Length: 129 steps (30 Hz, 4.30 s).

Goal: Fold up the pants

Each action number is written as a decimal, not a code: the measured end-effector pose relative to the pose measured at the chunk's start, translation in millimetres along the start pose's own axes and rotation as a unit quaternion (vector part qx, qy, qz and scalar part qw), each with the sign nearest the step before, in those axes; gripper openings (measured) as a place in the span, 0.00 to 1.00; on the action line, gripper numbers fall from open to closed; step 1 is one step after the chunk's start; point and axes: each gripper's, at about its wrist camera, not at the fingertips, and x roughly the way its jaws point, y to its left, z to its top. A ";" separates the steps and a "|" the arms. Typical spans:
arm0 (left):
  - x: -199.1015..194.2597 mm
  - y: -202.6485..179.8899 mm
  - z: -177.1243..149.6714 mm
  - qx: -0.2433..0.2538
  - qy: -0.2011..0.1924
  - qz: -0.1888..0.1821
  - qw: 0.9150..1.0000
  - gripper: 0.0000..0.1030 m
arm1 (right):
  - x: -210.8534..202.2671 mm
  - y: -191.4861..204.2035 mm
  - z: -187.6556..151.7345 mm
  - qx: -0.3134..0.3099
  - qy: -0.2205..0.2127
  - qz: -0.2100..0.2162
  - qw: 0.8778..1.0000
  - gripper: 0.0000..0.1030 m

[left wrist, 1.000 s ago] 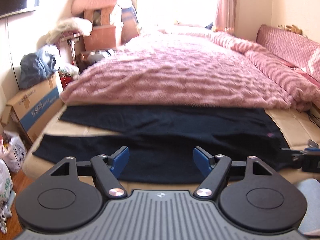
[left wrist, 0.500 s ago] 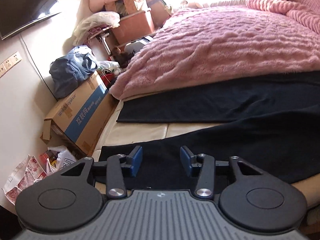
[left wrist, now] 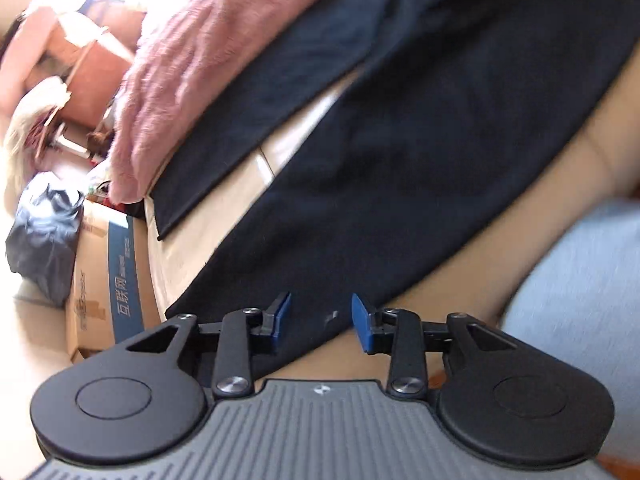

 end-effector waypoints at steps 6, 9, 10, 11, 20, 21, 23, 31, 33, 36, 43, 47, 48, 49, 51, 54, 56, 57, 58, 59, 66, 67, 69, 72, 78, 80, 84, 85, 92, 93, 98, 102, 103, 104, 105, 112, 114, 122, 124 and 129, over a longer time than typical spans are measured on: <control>16.6 -2.1 -16.7 0.079 0.027 0.008 0.996 0.44 | 5.8 -1.7 2.8 -0.014 0.032 0.004 0.999 0.42; 20.2 -6.2 -18.9 0.089 0.025 0.008 0.996 0.44 | 8.7 -3.6 2.9 -0.013 0.041 0.009 0.999 0.42; 15.9 -9.0 -18.2 0.101 0.025 0.012 0.995 0.44 | 9.6 -4.4 3.1 -0.015 0.044 0.008 0.999 0.42; 16.3 -11.2 -18.7 0.109 0.024 0.015 0.994 0.44 | 9.5 -3.9 1.8 -0.018 0.046 0.008 0.999 0.42; 11.9 -11.3 -10.1 0.030 0.044 0.010 0.999 0.00 | -0.9 0.6 -15.1 -0.072 0.056 0.022 0.996 0.42; 10.4 -6.1 -7.9 0.006 0.045 0.007 0.999 0.00 | -1.3 1.5 -17.5 -0.079 0.060 0.023 0.995 0.42; 3.4 4.6 -2.9 -0.036 0.037 0.013 0.999 0.00 | -2.2 2.9 -22.5 -0.094 0.067 0.025 0.993 0.42; -21.3 31.4 19.6 -0.131 0.024 0.048 0.990 0.00 | -3.0 3.8 -42.9 -0.172 0.082 -0.019 0.981 0.34; -24.0 35.7 24.2 -0.145 0.024 0.055 0.988 0.00 | -1.6 5.7 -47.8 -0.197 0.086 -0.031 0.976 0.21; -27.3 43.7 27.3 -0.163 0.020 0.062 0.984 0.00 | -1.4 2.7 -55.1 -0.216 0.079 -0.047 0.972 0.00; -50.3 67.8 39.3 -0.221 0.003 0.088 0.971 0.00 | -37.8 -23.2 -43.9 -0.170 0.015 -0.076 0.982 0.00; -56.1 89.9 62.0 -0.224 -0.004 0.113 0.968 0.00 | -59.7 -57.5 -16.6 -0.133 -0.024 -0.095 0.986 0.00; -55.7 96.5 69.8 -0.224 -0.005 0.119 0.967 0.00 | -62.5 -67.1 -8.8 -0.125 -0.033 -0.098 0.987 0.00; -54.4 104.0 77.9 -0.221 -0.006 0.126 0.967 0.00 | -64.3 -77.9 0.2 -0.115 -0.042 -0.101 0.987 0.00; -49.2 116.8 96.9 -0.215 -0.002 0.140 0.967 0.00 | -63.6 -98.2 19.6 -0.106 -0.055 -0.111 0.987 0.00; -32.9 137.2 124.9 -0.205 0.010 0.152 0.967 0.00 | -49.6 -127.3 49.0 -0.101 -0.062 -0.119 0.986 0.00; -16.2 147.1 143.2 -0.197 0.022 0.155 0.968 0.00 | -33.4 -146.5 68.3 -0.096 -0.059 -0.119 0.987 0.00; -6.5 148.7 151.4 -0.188 0.029 0.155 0.969 0.00 | -24.1 -154.5 76.3 -0.093 -0.056 -0.117 0.987 0.00; 4.9 150.0 157.9 -0.178 0.035 0.157 0.971 0.00 | -10.9 -164.4 85.5 -0.089 -0.053 -0.115 0.988 0.00; 15.6 151.2 165.7 -0.168 0.042 0.160 0.972 0.00 | 3.3 -174.0 94.2 -0.085 -0.050 -0.113 0.989 0.00; 93.7 156.4 206.4 -0.114 0.093 0.162 0.976 0.00 | 101.5 -211.2 136.1 -0.067 -0.014 -0.090 0.994 0.00; 103.8 157.1 211.3 -0.111 0.099 0.159 0.976 0.00 | 115.4 -212.6 137.1 -0.065 -0.006 -0.086 0.994 0.00; 123.4 155.1 218.3 -0.098 0.108 0.154 0.977 0.00 | 137.0 -215.1 136.6 -0.065 0.010 -0.079 0.995 0.00; 147.7 150.4 226.0 -0.080 0.117 0.148 0.979 0.00 | 162.1 -215.5 133.8 -0.059 0.025 -0.070 0.995 0.00; 178.2 145.7 225.5 -0.070 0.124 0.132 0.981 0.10 | 180.7 -215.7 133.4 -0.040 0.038 -0.060 0.997 0.00; 182.7 146.3 220.6 -0.088 0.117 0.116 0.982 0.21 | 182.7 -216.6 133.5 -0.029 0.038 -0.060 0.997 0.05; 169.7 164.9 201.7 -0.162 0.085 0.094 0.979 0.45 | 171.6 -219.6 135.9 0.008 0.022 -0.083 0.996 0.37; 160.0 174.6 193.8 -0.194 0.067 0.074 0.976 0.54 | 166.0 -218.9 136.5 0.019 0.014 -0.088 0.996 0.37; 96.9 229.6 109.6 -0.365 -0.008 -0.015 0.931 0.65 | 127.4 -181.1 135.6 0.104 -0.032 -0.046 0.993 0.39; 93.2 231.9 95.1 -0.396 -0.011 -0.032 0.918 0.65 | 128.1 -172.4 134.5 0.112 -0.034 -0.039 0.992 0.39; 95.4 227.7 25.3 -0.545 -0.008 -0.059 0.836 0.64 | 136.3 -140.5 133.5 0.150 -0.040 -0.028 0.987 0.39; 111.0 222.1 -15.7 -0.657 -0.021 -0.090 0.748 0.63 | 137.2 -124.9 135.8 0.163 -0.035 -0.037 0.985 0.39; 114.5 220.5 -21.7 -0.675 -0.030 -0.100 0.730 0.53 | 137.8 -121.9 136.1 0.162 -0.032 -0.039 0.986 0.39; 116.5 220.2 -28.4 -0.692 -0.043 -0.112 0.712 0.36 | 138.1 -119.6 136.3 0.160 -0.028 -0.040 0.986 0.39; 117.9 220.3 -31.7 -0.705 -0.054 -0.123 0.697 0.25 | 137.9 -118.1 136.1 0.156 -0.024 -0.042 0.987 0.39; 90.2 252.6 -12.6 -0.662 -0.111 -0.104 0.734 0.00 | 138.6 -115.9 132.3 0.149 -0.001 -0.060 0.987 0.39; 83.4 272.6 5.4 -0.624 -0.101 -0.088 0.770 0.00 | 139.3 -116.3 132.1 0.150 0.001 -0.064 0.987 0.39; 123.7 316.7 48.2 -0.498 0.042 -0.041 0.865 0.00 | 140.6 -114.3 133.5 0.144 0.011 -0.078 0.986 0.39; 145.3 306.1 48.5 -0.483 0.066 -0.045 0.872 0.00 | 140.8 -113.3 134.5 0.144 0.013 -0.080 0.986 0.39; 175.8 280.6 39.5 -0.470 0.105 -0.034 0.875 0.14 | 140.0 -112.6 135.1 0.137 0.018 -0.084 0.987 0.39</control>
